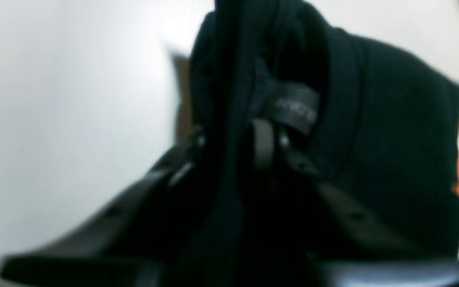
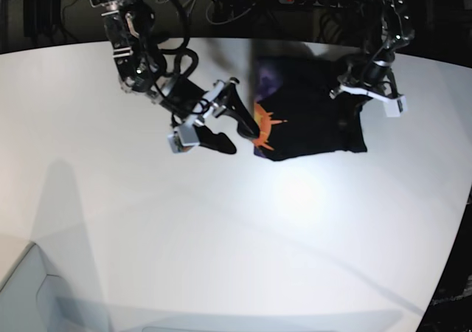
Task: Layout the t-shirt on the table in an organized manner, then fold the t-shirt properly
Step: 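Flip the held bundle over with both grippers and lay it flat, then press the folded shirt flat with the left gripper and release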
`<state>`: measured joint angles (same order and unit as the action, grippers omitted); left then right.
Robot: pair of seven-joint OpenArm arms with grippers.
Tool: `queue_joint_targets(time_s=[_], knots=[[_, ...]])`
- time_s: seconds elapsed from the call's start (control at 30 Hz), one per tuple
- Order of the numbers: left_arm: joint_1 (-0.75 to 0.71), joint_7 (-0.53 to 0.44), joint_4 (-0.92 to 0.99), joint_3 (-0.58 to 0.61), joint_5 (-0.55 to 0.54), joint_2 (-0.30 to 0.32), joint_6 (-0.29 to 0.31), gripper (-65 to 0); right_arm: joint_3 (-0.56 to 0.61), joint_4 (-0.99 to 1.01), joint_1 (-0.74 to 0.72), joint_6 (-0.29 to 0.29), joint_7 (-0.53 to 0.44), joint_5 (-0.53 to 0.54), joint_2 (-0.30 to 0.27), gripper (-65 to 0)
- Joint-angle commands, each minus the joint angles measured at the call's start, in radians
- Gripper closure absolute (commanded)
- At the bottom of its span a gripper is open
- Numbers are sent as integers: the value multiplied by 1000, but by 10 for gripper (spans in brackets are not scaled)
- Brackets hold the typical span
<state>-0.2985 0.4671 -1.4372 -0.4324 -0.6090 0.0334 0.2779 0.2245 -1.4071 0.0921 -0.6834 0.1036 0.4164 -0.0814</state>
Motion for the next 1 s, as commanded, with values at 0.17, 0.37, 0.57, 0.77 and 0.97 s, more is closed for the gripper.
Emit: queue_joint_targets(time_s=[0.17, 0.37, 0.57, 0.77, 0.97], knots=[[166, 230, 135, 197, 65, 152, -39, 0, -150, -21, 31, -15, -28, 19, -10, -392], [384, 233, 178, 493, 65, 296, -38, 0, -323, -71, 102, -15, -28, 20, -13, -392], [654, 233, 198, 869, 84, 368, -38, 0, -466, -105, 163, -15, -28, 20, -10, -392], [836, 232, 198, 1260, 331, 297, -33, 0, -551, -120, 217, -15, -28, 22, -5, -392], [842, 172, 244, 1308, 593, 161, 163, 0, -590, -120, 257, -15, -28, 22, -2, -392]])
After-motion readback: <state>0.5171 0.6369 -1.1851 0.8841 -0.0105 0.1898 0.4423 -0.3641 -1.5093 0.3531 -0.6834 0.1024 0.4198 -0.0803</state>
